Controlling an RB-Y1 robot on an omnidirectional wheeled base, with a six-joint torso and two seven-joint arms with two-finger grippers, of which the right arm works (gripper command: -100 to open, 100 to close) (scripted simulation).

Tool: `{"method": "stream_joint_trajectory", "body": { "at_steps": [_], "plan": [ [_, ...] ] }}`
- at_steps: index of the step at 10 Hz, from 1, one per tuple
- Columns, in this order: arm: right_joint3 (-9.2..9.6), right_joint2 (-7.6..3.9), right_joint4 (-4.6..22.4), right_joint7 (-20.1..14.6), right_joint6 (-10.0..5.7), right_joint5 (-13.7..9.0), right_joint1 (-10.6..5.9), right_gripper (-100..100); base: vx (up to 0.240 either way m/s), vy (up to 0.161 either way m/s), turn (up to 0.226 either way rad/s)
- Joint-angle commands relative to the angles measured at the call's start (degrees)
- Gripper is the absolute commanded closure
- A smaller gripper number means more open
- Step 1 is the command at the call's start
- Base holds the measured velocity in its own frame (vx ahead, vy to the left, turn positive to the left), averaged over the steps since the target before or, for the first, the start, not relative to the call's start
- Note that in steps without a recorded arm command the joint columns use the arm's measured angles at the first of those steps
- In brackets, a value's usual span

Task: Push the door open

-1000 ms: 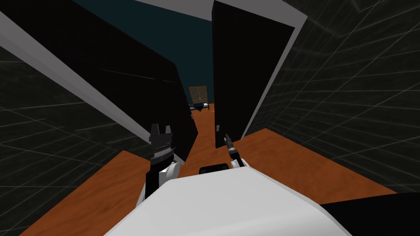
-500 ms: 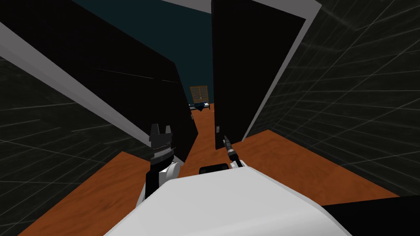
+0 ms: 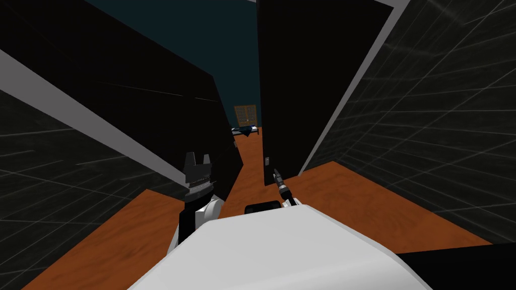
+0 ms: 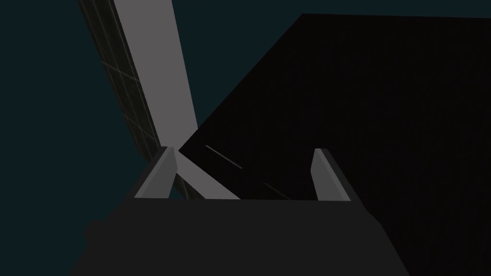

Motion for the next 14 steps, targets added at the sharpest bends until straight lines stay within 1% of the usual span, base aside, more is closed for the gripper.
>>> {"method": "stream_joint_trajectory", "body": {
  "at_steps": [1,2,3,4,7,11,13,14],
  "plan": [
    [0.21,0.1,1.68,0.1,-0.28,0.12,-0.57,-100,0.064,-0.049,0.031],
    [0.38,0.16,2.63,0.17,-0.41,0.2,-0.85,-100,0.055,-0.049,0.034],
    [0.31,-0.03,1.86,0.03,-0.33,0.15,-0.5,-100,0.025,-0.022,0.009],
    [0.14,-0.08,2.37,0.1,-0.51,0.09,-0.76,-100,0.098,0.018,0.021],
    [-0.28,0.0,3.31,0.29,-0.83,-0.05,-1.29,-100,0.19,0.034,0.025],
    [-1.02,0.57,4.93,0.62,-1.37,-0.28,-2.21,-100,0.199,0.009,0.03],
    [-1.22,0.85,5.38,0.72,-1.52,-0.35,-2.46,-100,0.189,0.026,0.018],
    [-1.16,0.76,5.23,0.69,-1.46,-0.33,-2.38,-100,0.073,0.017,-0.013]
  ]
}}
